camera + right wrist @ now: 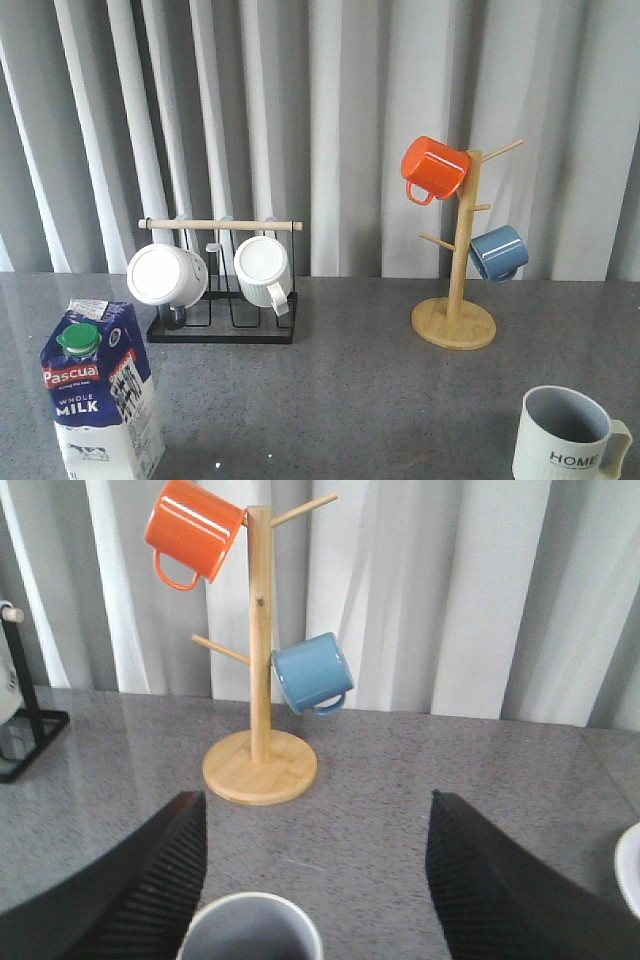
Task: Place milk next to cup
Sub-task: 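Lower the right gripper around the white HOME mug and close it, then lift the HOME mug with the right gripper and carry it toward table center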
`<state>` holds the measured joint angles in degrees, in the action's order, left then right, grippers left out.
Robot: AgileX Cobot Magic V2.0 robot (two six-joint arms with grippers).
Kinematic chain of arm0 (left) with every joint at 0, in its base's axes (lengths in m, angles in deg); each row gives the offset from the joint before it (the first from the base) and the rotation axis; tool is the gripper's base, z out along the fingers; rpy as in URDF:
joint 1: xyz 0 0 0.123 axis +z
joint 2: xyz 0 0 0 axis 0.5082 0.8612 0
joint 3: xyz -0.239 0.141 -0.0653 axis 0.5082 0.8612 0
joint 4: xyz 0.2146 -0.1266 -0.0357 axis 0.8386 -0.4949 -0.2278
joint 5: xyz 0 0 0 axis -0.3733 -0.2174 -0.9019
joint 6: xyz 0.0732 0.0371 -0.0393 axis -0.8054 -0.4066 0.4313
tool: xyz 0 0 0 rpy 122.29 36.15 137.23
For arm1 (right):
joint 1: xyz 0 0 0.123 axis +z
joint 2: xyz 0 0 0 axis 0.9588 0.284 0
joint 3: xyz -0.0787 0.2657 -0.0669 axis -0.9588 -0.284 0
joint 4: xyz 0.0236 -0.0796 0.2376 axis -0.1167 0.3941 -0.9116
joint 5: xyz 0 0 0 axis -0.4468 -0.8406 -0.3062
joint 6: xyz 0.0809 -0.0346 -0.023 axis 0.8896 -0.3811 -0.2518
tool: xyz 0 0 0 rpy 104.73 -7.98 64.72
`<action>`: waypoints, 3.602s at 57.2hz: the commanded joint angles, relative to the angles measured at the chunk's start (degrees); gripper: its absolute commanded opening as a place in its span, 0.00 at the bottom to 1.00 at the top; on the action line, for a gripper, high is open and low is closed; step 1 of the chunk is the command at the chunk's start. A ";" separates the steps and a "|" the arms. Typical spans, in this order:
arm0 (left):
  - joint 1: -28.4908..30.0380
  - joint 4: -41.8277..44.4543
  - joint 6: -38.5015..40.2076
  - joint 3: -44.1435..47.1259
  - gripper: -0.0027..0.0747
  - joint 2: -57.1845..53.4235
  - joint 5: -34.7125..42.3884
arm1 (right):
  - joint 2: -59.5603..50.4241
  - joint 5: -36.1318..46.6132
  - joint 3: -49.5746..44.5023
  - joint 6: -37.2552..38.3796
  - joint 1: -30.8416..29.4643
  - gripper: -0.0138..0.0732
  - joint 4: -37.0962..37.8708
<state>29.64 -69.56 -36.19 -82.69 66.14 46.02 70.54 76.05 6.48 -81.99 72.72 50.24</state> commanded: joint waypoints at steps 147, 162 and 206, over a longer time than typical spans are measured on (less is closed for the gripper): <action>-0.33 -0.56 0.56 -2.04 0.79 -0.04 4.52 | 38.45 74.81 -29.80 1.32 -14.90 0.70 14.22; -0.33 -0.56 0.56 -2.04 0.79 -0.04 4.52 | 41.91 76.27 -28.50 0.66 -14.90 0.70 13.16; -0.33 -0.56 0.56 -2.04 0.79 -0.04 4.47 | 48.81 75.89 -21.69 5.23 -14.85 0.14 19.59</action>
<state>29.58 -69.56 -36.19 -82.69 66.14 46.02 121.03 147.56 -16.38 -77.30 58.09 68.19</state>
